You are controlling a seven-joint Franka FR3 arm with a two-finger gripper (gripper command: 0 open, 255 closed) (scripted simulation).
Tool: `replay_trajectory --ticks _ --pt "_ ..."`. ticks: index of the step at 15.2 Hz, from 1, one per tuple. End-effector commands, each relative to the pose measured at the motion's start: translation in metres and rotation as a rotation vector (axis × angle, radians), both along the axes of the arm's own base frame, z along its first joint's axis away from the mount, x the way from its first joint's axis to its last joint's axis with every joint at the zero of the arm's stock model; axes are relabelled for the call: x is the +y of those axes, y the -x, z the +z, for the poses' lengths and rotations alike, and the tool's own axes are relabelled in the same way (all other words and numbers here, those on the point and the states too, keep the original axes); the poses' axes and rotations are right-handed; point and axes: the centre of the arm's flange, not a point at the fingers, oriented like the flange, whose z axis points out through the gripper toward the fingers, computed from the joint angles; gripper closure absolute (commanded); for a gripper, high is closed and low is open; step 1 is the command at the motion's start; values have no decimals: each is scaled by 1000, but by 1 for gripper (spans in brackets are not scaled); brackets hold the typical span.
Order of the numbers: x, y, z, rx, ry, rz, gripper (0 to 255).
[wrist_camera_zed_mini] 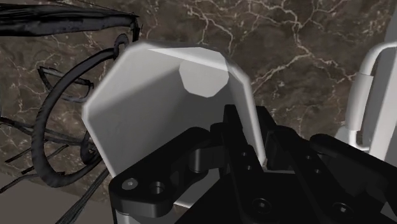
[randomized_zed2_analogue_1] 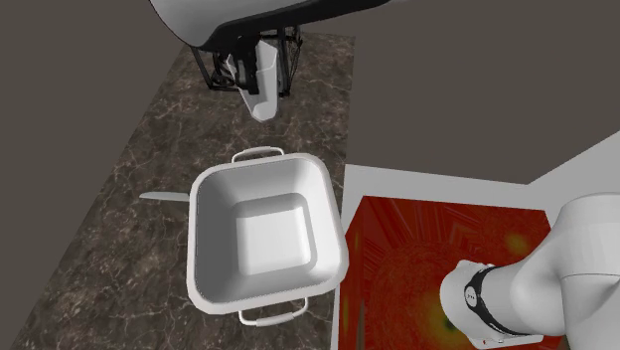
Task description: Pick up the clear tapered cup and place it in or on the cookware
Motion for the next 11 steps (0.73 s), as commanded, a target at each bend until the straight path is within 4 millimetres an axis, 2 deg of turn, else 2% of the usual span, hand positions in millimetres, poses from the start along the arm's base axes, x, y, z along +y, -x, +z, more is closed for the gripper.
replay_trajectory --ticks 1,11 --pt "0 0 12 0 0 0 255" --pt "0 0 64 0 0 0 255"
